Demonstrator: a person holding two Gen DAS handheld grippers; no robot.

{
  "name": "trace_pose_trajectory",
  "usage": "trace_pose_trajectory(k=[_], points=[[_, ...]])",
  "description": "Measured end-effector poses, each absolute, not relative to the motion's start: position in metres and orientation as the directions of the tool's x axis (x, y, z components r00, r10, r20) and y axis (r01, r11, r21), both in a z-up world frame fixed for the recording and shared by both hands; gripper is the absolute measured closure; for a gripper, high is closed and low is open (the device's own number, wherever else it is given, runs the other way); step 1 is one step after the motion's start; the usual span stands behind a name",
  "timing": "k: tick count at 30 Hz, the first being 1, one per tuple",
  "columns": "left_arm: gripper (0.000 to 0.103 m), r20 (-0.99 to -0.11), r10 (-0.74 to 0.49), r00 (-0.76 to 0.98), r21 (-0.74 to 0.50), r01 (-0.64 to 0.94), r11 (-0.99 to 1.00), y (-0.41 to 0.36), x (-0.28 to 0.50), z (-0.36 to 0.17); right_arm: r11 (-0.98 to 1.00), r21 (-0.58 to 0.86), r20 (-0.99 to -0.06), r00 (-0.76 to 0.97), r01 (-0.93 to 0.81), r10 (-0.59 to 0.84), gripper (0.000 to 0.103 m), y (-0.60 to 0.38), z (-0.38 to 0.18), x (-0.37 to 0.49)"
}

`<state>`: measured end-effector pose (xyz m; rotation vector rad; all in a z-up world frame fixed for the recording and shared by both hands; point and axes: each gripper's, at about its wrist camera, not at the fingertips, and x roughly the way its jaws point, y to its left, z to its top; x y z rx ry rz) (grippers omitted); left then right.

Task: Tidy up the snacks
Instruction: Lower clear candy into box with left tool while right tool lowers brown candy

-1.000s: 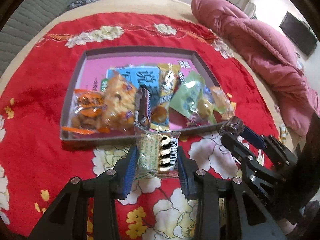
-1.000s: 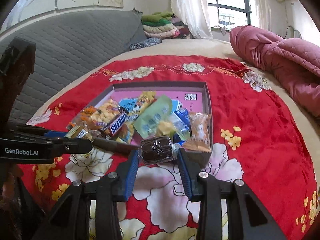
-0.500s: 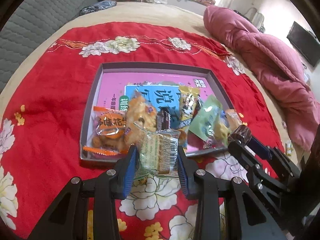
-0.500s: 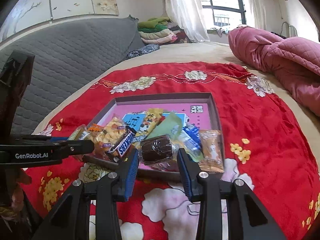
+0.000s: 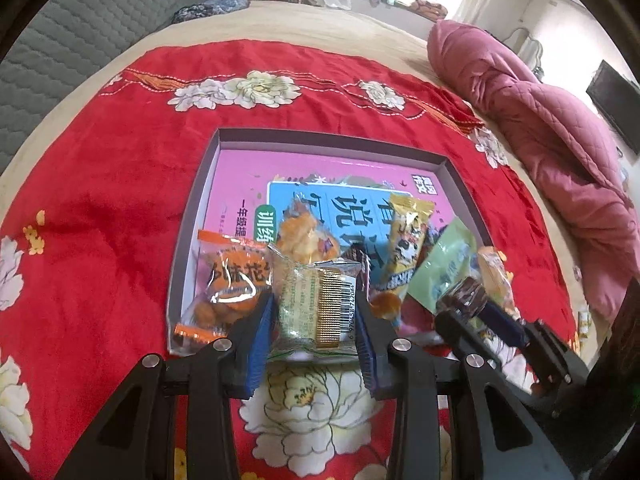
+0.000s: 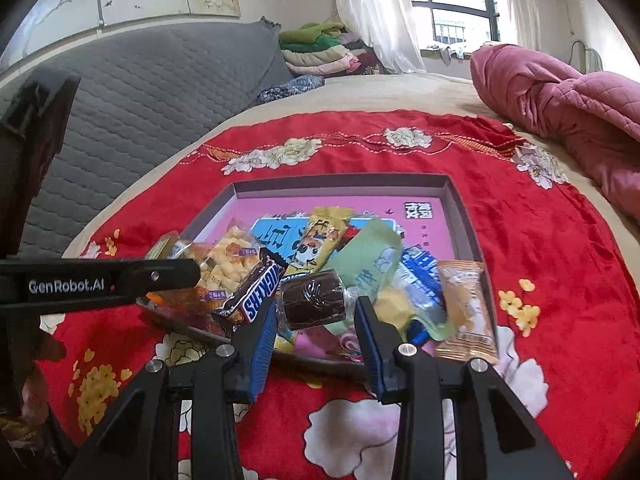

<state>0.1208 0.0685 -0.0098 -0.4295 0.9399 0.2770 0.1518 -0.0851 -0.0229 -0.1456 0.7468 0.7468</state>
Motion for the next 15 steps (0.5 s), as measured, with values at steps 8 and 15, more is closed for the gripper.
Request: trace_pose_trajectory(k=[8, 15], points=[[0.064, -0.826, 0.051, 0.562, -0.229, -0.416, 0.88, 0.072, 0.133, -0.015, 0.723, 0.117, -0.687, 0.47, -0.681, 0.554, 0.063, -0.07, -0.037, 0.155], [0.064, -0.823, 0.049, 0.566, -0.22, -0.396, 0.891, 0.067, 0.141, -0.014, 0.724, 0.12, -0.694, 0.463, -0.68, 0.551, 0.062, -0.072, -0.041, 0.154]])
